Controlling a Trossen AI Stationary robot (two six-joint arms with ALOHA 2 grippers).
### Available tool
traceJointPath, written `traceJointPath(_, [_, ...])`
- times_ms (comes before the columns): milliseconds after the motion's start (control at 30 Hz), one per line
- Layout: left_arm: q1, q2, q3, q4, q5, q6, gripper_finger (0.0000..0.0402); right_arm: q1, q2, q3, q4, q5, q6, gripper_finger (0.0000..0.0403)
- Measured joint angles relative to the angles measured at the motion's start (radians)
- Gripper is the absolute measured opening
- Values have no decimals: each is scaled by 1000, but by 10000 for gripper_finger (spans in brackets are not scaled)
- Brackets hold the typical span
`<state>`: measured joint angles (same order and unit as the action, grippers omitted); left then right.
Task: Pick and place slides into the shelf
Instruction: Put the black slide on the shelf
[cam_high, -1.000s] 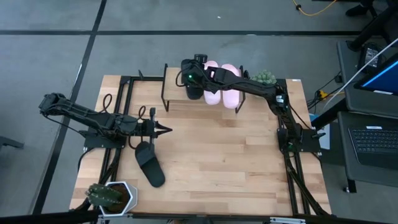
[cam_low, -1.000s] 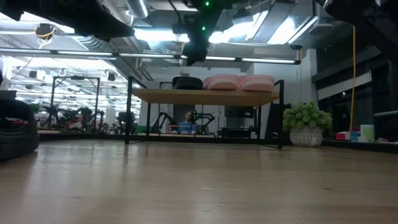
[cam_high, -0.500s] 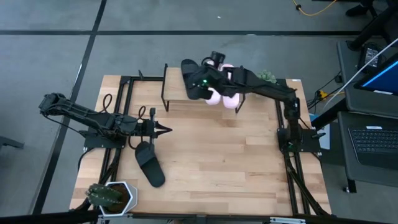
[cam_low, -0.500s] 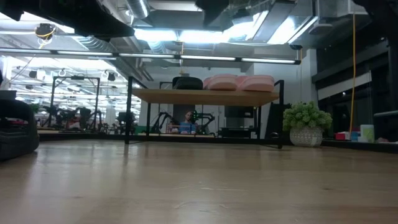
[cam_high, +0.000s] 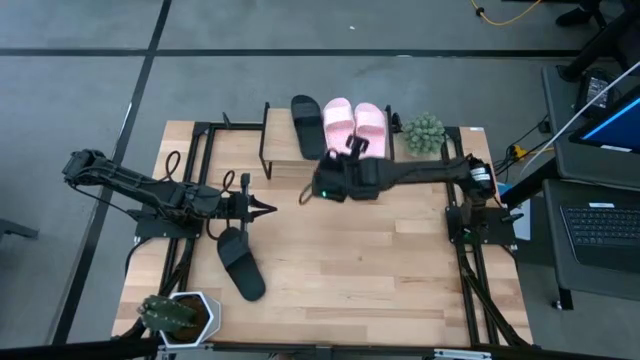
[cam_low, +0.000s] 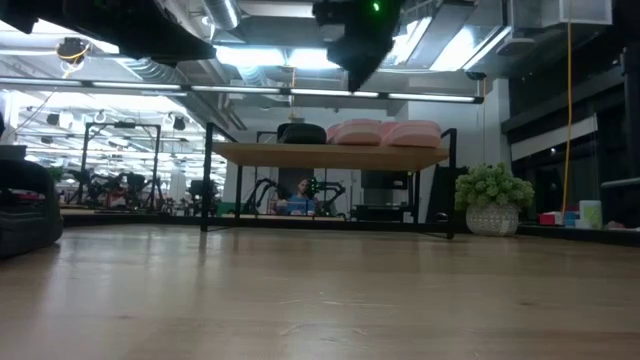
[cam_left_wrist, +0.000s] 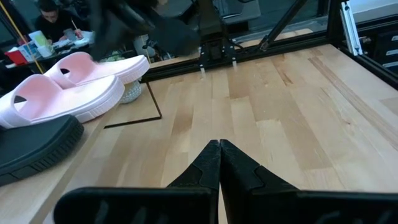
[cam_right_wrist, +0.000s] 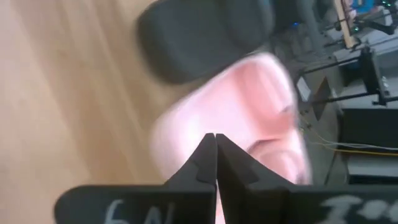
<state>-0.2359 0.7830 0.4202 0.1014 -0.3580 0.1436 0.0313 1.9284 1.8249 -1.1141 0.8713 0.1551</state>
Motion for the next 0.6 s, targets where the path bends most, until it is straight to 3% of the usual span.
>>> traceJointPath(267, [0, 0, 0, -3, 0, 0, 0, 109, -181, -384, 329, 18, 125, 1])
traceJointPath(467, [0, 0, 0, 18, -3, 54, 0, 164, -346, -666, 657, 40, 53, 2])
traceJointPath(600, [1, 0, 0, 50, -56, 76, 0, 168, -456, -873, 960, 26, -103, 2])
